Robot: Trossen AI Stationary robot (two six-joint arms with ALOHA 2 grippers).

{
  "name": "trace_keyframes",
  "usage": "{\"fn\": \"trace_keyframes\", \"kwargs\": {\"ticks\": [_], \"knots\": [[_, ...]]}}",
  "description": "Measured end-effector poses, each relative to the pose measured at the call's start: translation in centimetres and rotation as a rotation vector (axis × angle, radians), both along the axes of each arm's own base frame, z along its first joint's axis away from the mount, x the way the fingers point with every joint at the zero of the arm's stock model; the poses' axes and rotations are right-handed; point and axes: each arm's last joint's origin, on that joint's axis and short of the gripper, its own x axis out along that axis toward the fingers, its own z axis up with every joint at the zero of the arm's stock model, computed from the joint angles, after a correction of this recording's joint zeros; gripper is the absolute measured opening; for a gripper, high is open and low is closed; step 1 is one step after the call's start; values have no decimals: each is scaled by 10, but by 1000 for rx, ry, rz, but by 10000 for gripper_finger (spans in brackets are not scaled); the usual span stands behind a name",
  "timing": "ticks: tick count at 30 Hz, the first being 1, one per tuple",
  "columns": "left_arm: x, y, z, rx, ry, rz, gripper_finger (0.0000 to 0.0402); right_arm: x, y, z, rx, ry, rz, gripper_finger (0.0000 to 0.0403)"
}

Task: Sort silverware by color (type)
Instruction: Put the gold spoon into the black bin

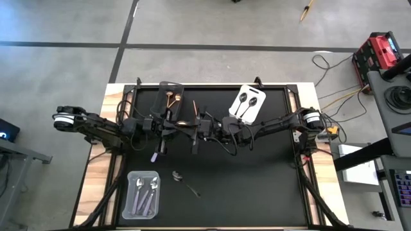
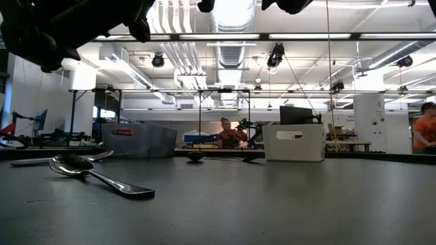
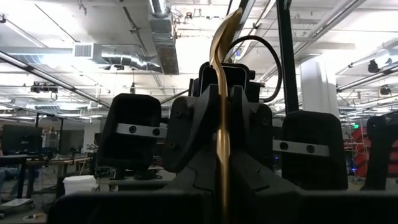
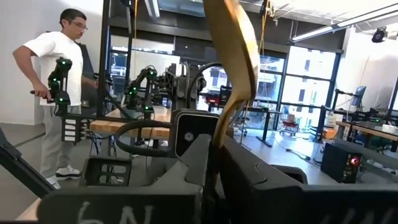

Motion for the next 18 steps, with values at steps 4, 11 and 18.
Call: {"fn": "trace_keyframes", "kwargs": {"ticks": [4,11,18], "knots": [[0,0,0,0,1,-3,9,0,0,0,-5,2,-1,17],[2,0,-3,-8,32,-3,21,-3,0,2,-7,52,-2,14],[3,0,-6,-6,72,-9,70,-10,-1,10,-1,108,-2,13]]}}
